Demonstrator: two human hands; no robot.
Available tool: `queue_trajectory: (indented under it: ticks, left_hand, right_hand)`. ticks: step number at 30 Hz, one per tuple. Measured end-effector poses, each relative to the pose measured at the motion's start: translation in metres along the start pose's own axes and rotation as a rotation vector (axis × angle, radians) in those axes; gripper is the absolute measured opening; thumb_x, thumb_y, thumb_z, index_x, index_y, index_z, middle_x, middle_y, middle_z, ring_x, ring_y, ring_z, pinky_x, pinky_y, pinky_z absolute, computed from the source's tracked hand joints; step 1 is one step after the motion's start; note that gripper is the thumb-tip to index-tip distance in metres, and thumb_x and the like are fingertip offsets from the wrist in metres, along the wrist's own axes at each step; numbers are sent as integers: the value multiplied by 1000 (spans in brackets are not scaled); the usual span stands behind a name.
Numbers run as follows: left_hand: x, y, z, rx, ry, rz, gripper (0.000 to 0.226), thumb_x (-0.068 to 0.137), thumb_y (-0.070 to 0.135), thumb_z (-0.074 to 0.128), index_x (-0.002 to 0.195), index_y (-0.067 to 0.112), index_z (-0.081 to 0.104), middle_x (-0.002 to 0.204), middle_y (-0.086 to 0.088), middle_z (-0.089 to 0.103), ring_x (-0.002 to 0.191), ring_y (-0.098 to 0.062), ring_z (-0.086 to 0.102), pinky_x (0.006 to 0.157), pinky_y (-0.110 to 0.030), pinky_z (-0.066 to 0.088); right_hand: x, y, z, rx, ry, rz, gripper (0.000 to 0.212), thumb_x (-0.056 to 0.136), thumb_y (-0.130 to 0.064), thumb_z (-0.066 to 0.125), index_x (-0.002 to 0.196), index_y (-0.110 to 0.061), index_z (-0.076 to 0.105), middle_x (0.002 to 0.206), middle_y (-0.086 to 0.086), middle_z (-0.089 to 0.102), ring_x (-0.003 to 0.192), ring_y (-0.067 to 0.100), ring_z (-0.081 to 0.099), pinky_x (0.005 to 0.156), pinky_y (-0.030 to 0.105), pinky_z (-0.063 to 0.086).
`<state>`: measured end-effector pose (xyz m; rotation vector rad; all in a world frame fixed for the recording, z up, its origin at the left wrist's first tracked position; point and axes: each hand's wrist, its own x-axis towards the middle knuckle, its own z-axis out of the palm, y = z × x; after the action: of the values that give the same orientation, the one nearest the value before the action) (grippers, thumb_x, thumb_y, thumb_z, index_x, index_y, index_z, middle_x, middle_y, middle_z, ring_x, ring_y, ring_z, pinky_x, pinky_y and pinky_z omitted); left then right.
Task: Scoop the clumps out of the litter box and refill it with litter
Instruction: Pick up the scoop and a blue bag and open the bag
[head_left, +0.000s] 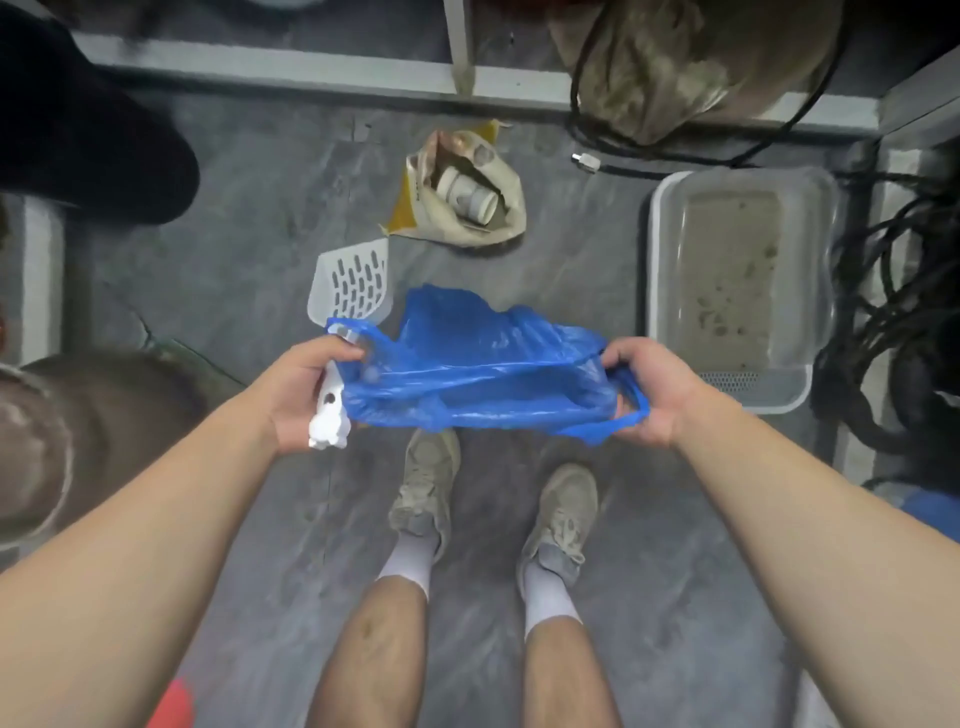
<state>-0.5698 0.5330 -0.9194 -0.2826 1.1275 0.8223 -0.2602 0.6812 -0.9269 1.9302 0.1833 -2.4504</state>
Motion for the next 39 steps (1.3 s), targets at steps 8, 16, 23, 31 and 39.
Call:
queue_trajectory:
  ticks: [8, 16, 23, 31, 39]
  left_hand:
    - [23, 6, -20, 42, 124, -84, 37, 59, 22, 72, 94, 8, 70, 84, -10, 73, 66, -25, 73, 51, -32, 58]
    - [9, 21, -32, 1, 41, -94, 40, 52, 15, 75, 91, 5, 74, 87, -13, 75, 69, -29, 75, 53, -40, 61]
    - [18, 18, -34, 11, 92, -52, 28, 83, 30, 67, 98, 9, 76, 102, -11, 77, 94, -27, 74, 83, -46, 61]
    - [20, 37, -34, -61, 129, 77, 51, 53, 22, 96, 96, 14, 69, 77, -1, 74, 68, -17, 74, 61, -38, 63]
    - [21, 44, -16, 613, 678, 301, 23, 84, 14, 79, 81, 7, 57, 84, -24, 61, 61, -27, 58, 63, -43, 53]
  right_hand:
    - [20, -7, 16, -147, -8, 85, 31, 66, -26, 57, 94, -15, 68, 94, 7, 72, 82, 30, 69, 75, 40, 58]
    - [22, -14, 7, 146, -189, -55, 29, 72, -24, 62, 96, -8, 63, 117, 16, 66, 105, 35, 65, 101, 49, 45]
    - [30, -10, 15, 205, -129, -158, 44, 77, -7, 62, 120, -7, 53, 113, 19, 64, 92, 30, 69, 83, 45, 61]
    - [35, -16, 9, 180, 49, -119, 30, 90, -33, 55, 110, -15, 67, 102, 12, 71, 84, 34, 70, 77, 51, 57]
    - [34, -16, 5, -13, 13, -160, 24, 90, -33, 54, 85, -14, 68, 77, 8, 71, 69, 29, 69, 72, 44, 57]
